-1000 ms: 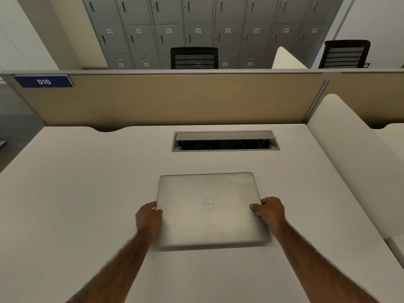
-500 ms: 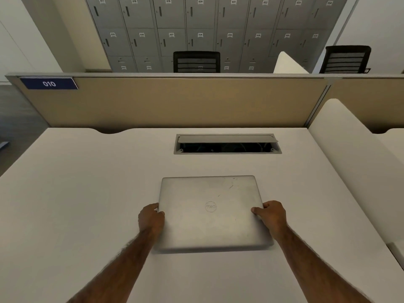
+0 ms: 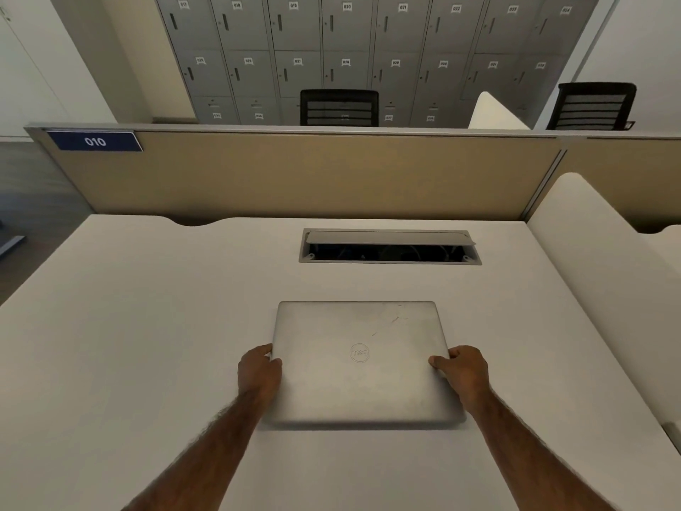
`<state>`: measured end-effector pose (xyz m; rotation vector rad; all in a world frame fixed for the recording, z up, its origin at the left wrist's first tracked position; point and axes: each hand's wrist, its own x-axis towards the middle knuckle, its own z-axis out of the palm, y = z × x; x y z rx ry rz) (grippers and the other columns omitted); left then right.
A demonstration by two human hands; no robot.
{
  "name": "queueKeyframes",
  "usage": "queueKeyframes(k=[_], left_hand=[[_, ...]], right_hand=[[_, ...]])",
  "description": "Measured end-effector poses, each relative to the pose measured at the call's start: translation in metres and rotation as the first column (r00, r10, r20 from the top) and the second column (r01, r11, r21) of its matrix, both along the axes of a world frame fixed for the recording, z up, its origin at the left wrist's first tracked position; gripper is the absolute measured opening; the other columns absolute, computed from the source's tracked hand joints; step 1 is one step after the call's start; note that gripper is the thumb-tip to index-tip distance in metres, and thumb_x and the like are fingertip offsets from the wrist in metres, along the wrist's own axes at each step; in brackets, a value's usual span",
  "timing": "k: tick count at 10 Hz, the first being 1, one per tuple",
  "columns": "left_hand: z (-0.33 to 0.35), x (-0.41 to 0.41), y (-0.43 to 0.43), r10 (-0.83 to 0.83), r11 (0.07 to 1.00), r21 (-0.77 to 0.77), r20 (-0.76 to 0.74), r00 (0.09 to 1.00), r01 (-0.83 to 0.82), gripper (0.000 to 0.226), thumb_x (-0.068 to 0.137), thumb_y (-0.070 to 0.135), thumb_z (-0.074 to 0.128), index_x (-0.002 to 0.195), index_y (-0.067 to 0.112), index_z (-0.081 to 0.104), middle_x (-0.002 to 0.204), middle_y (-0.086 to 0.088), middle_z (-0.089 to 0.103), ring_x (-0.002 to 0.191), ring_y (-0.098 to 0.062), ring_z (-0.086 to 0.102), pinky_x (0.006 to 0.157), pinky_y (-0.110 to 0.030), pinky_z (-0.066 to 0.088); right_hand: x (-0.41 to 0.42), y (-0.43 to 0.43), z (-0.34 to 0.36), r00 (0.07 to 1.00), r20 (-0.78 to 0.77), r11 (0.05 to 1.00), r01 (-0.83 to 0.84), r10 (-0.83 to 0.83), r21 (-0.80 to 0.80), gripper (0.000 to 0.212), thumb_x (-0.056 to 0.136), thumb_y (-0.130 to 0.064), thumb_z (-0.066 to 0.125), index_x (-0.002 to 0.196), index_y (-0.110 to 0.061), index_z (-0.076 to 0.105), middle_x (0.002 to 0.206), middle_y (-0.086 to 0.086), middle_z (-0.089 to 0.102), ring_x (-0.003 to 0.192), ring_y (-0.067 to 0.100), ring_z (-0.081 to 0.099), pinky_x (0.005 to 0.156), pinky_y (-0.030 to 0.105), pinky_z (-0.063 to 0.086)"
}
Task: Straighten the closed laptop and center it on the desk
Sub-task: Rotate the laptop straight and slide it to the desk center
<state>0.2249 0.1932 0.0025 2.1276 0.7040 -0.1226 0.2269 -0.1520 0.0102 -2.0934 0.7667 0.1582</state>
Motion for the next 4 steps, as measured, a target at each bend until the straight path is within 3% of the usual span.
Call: queueKeyframes(k=[1, 2, 3, 4], left_hand=[[-0.001, -0.001, 0.002, -0.059, 0.998, 0.024, -0.006, 0.998, 0.059, 0.026, 0.081, -0.002, 0.055, 0.091, 0.013, 0.074, 0.086, -0.01, 0.071, 0.083, -0.03, 0.065, 0.072, -0.029, 0.051], [-0.003, -0.003, 0.005, -0.123, 0.988, 0.087, -0.084, 0.989, 0.131, 0.024, 0.082, 0.012, 0.055, 0.099, 0.009, 0.071, 0.103, -0.015, 0.07, 0.095, -0.035, 0.068, 0.084, -0.037, 0.056], [0.005, 0.001, 0.007, -0.215, 0.961, 0.13, -0.207, 0.954, 0.244, 0.031, 0.086, 0.024, 0.054, 0.111, 0.007, 0.064, 0.116, -0.013, 0.061, 0.107, -0.032, 0.063, 0.088, -0.035, 0.053], [0.023, 0.003, 0.006, -0.286, 0.925, 0.174, -0.268, 0.92, 0.338, 0.039, 0.091, 0.034, 0.051, 0.119, 0.008, 0.057, 0.129, -0.011, 0.057, 0.121, -0.029, 0.056, 0.099, -0.036, 0.049]], right_hand=[[-0.003, 0.001, 0.0, 0.999, 0.0, 0.998, -0.045, 0.045, -0.054, 0.021, 0.075, -0.023, 0.077, 0.078, -0.004, 0.07, 0.079, 0.01, 0.073, 0.074, 0.028, 0.068, 0.074, 0.044, 0.06], [-0.007, 0.002, -0.005, 0.993, -0.029, 0.984, -0.115, 0.112, -0.139, 0.03, 0.074, -0.031, 0.074, 0.088, -0.005, 0.068, 0.091, 0.011, 0.071, 0.081, 0.029, 0.068, 0.074, 0.04, 0.058], [-0.004, -0.002, -0.009, 0.979, -0.083, 0.97, -0.197, 0.187, -0.139, 0.056, 0.068, -0.042, 0.071, 0.113, -0.01, 0.063, 0.112, 0.012, 0.066, 0.099, 0.031, 0.066, 0.085, 0.041, 0.057], [0.0, 0.002, 0.005, 0.963, -0.114, 0.95, -0.261, 0.244, -0.174, 0.076, 0.074, -0.045, 0.072, 0.138, -0.012, 0.05, 0.133, 0.013, 0.057, 0.12, 0.03, 0.059, 0.098, 0.038, 0.051]])
